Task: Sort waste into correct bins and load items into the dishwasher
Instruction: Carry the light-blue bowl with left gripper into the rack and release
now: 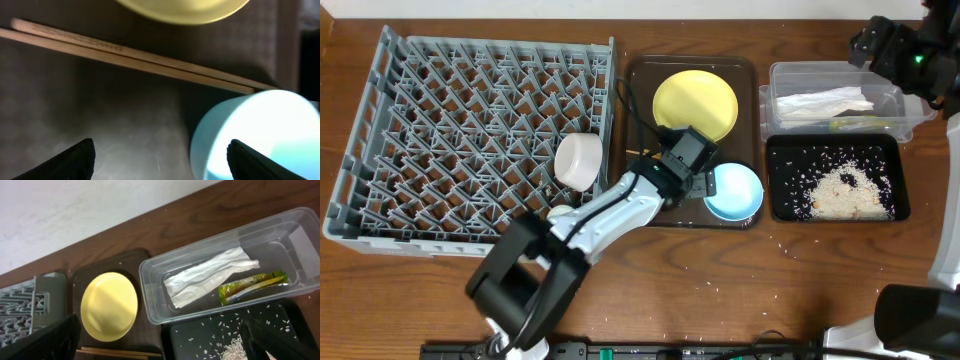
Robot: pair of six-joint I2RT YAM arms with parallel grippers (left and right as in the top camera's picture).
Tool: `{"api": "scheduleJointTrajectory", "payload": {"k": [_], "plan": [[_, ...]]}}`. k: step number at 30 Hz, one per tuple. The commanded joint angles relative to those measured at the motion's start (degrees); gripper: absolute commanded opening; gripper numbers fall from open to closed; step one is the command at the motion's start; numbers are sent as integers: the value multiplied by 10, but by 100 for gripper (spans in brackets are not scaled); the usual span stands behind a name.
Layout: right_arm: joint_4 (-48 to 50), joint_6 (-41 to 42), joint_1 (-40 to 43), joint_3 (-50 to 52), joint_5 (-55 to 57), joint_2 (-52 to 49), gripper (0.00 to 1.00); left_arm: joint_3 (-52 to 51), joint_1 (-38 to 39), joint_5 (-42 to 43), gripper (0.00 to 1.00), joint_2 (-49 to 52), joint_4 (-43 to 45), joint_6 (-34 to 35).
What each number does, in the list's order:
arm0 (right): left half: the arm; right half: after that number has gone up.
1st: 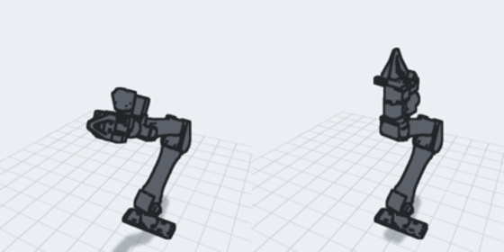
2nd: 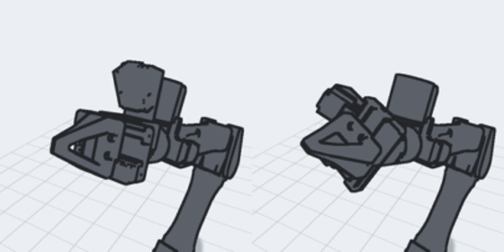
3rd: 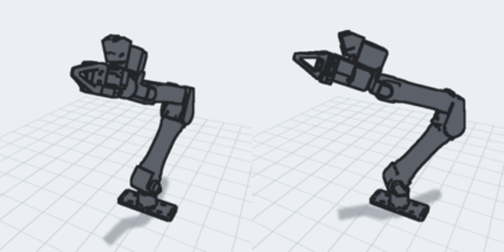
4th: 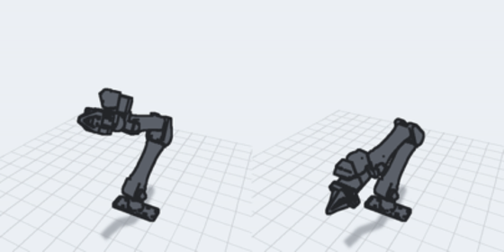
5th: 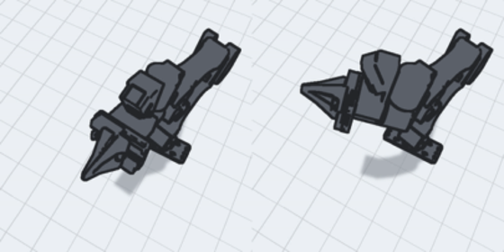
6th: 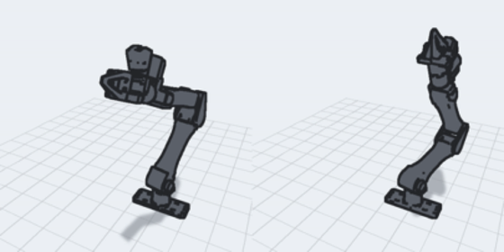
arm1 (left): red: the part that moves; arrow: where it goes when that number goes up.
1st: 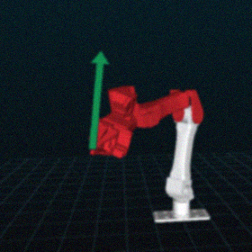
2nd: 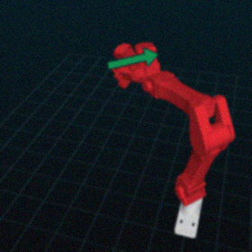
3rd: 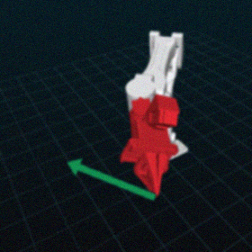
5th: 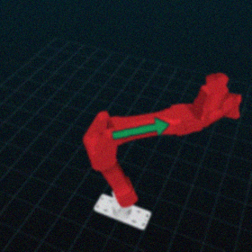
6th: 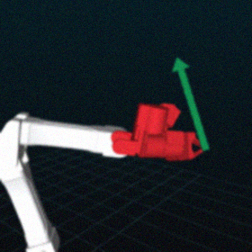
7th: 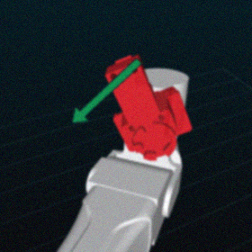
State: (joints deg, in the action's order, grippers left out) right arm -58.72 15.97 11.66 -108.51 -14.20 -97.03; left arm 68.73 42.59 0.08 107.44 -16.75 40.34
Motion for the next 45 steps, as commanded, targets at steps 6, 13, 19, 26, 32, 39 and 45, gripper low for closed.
{"api": "scheduleJointTrajectory", "payload": {"k": [6,13,19,26,32,39,45], "plan": [[-11,3,-1,-3,-1,-1,99,-5,2,36,74,36,41,7],[-30,3,-1,-1,3,-1,99,-5,2,40,44,59,60,7],[-40,3,-1,-1,3,-1,99,-5,2,40,20,59,52,5],[-40,3,-1,-1,3,-1,99,-5,1,40,7,19,34,-37],[-40,3,-1,-1,3,-1,99,-2,0,-13,7,-92,1,-93],[-40,3,-1,-1,3,-1,99,-2,-30,-247,8,-183,-52,-185],[-39,3,-1,-1,3,-1,99,-2,-101,-480,7,-184,-26,-281]]}}
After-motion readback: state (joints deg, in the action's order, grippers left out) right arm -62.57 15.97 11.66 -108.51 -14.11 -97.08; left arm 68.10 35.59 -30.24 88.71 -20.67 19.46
